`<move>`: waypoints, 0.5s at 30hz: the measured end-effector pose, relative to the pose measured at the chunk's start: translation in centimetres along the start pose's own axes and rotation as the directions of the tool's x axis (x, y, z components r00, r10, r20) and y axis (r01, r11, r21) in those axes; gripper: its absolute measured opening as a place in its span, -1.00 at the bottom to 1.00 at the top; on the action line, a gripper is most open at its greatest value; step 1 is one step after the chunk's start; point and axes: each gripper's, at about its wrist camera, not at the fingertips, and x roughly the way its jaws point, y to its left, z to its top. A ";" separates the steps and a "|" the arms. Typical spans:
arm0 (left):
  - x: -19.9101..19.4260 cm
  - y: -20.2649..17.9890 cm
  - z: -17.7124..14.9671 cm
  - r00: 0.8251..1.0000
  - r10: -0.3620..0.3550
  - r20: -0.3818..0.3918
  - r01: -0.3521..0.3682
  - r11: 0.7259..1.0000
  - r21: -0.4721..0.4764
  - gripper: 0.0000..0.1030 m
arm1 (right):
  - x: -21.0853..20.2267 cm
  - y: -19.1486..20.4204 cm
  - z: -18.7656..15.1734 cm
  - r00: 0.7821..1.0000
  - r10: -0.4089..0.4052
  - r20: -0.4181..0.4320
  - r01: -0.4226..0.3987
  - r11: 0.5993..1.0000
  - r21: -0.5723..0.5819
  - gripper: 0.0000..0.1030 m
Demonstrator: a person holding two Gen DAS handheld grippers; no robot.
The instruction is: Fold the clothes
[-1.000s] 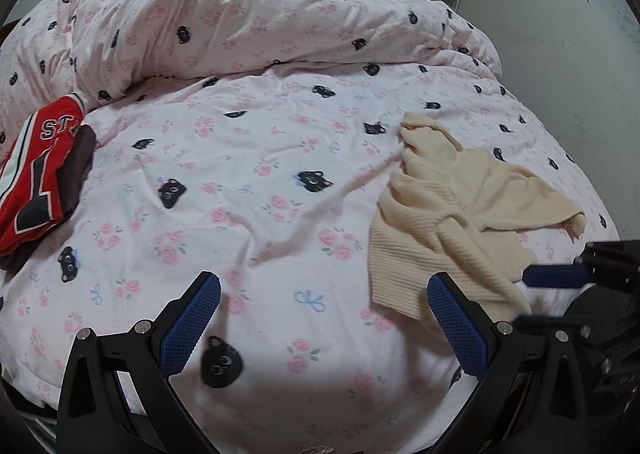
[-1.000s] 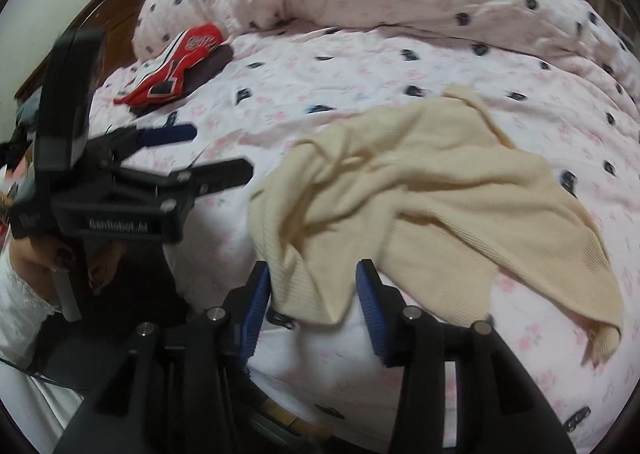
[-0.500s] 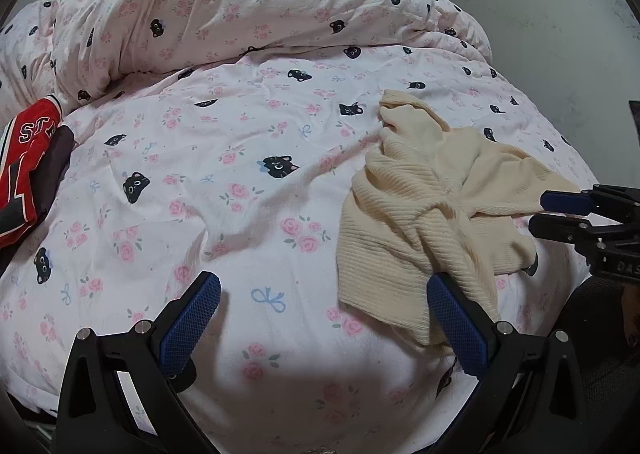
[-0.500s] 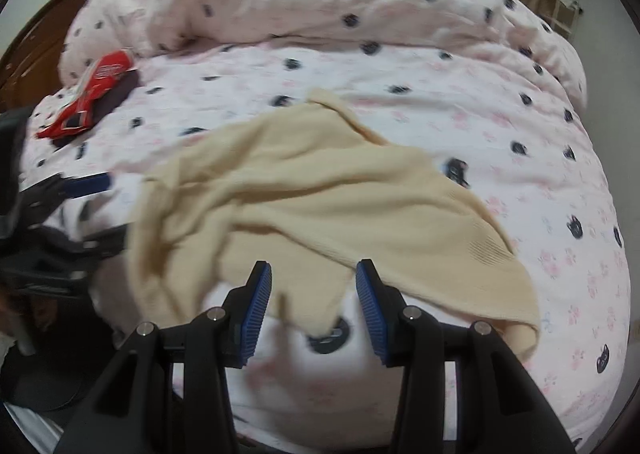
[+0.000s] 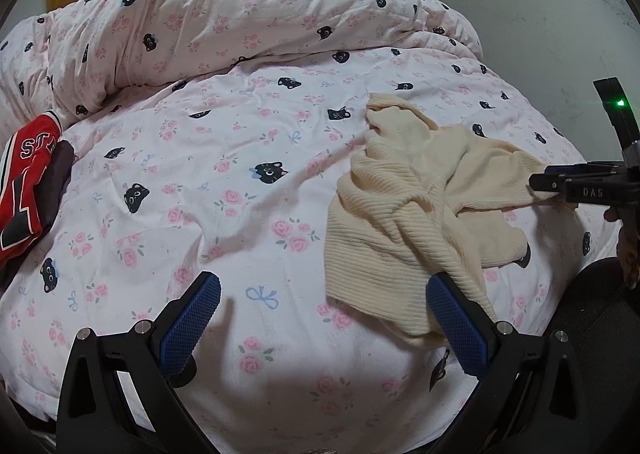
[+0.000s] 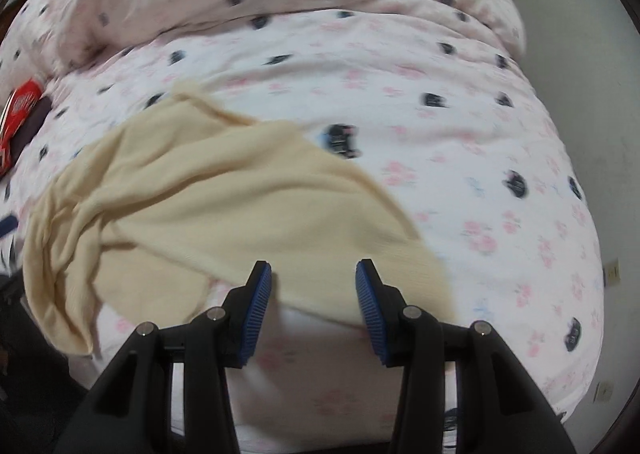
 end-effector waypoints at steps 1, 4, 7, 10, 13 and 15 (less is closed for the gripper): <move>0.0 0.0 0.0 1.000 -0.001 0.000 0.001 1.000 0.001 0.99 | -0.1 -0.8 0.1 1.000 -0.012 -0.003 0.012 1.000 0.013 -0.11; 0.1 -0.1 0.1 1.000 -0.002 0.001 0.002 1.000 0.005 0.99 | -0.1 -3.4 0.4 0.999 -0.029 -0.026 0.031 0.998 0.059 -0.10; 0.1 -0.2 0.2 1.000 -0.005 0.002 0.005 1.000 0.003 0.99 | 0.5 -5.1 0.4 0.998 -0.032 -0.062 0.038 0.995 0.093 -0.10; 0.0 -0.4 0.2 1.000 -0.006 0.005 0.005 1.000 0.005 0.99 | 1.1 -5.6 0.3 0.996 0.009 -0.090 0.001 0.994 0.109 -0.11; -0.1 -0.4 0.2 1.000 -0.004 0.005 0.004 1.000 0.006 0.99 | 1.5 -4.8 0.5 0.994 0.018 -0.108 -0.010 0.997 0.080 -0.31; -0.1 -0.4 0.2 1.000 -0.004 0.006 0.004 1.000 0.004 0.99 | 1.5 -4.3 0.6 0.994 0.010 -0.107 -0.004 0.998 0.055 -0.70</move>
